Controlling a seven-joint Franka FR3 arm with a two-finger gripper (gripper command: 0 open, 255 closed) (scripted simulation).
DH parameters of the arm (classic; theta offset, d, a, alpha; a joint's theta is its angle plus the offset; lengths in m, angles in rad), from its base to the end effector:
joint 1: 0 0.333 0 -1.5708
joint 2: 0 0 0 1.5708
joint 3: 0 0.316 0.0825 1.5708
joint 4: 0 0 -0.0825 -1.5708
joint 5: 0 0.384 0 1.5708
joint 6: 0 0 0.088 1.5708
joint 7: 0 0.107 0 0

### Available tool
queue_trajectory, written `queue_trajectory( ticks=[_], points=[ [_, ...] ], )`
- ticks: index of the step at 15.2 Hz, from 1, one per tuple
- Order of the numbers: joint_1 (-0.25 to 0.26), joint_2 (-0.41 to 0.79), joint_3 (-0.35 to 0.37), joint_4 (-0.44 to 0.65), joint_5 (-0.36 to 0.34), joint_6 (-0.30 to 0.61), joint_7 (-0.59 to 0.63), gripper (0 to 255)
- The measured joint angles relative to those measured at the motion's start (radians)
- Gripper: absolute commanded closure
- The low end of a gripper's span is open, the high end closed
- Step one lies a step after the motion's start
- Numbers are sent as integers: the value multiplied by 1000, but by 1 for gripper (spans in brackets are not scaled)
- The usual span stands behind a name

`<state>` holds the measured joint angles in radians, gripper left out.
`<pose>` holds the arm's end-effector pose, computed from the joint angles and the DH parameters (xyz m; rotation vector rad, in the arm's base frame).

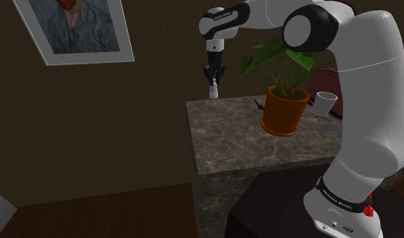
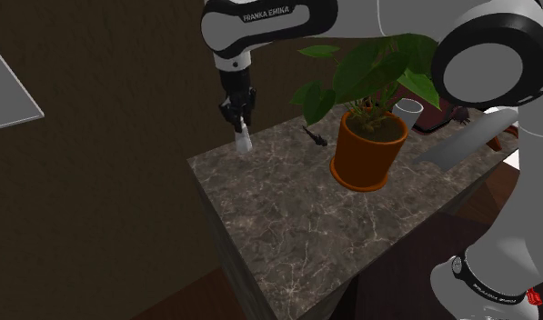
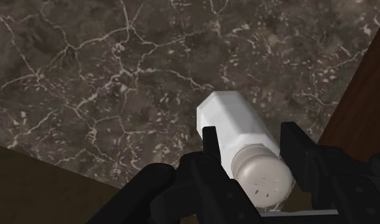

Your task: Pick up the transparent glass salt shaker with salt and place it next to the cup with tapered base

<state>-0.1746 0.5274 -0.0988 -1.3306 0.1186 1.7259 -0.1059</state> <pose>0.6756 -0.1641 0.4187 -3.0352 0.2790 0.1754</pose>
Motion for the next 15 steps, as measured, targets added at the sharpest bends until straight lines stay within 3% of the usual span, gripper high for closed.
queue_trajectory(
  ticks=[15],
  points=[
    [-9, 11, -1, 217, -1, -205, 15, 255]
  ],
)
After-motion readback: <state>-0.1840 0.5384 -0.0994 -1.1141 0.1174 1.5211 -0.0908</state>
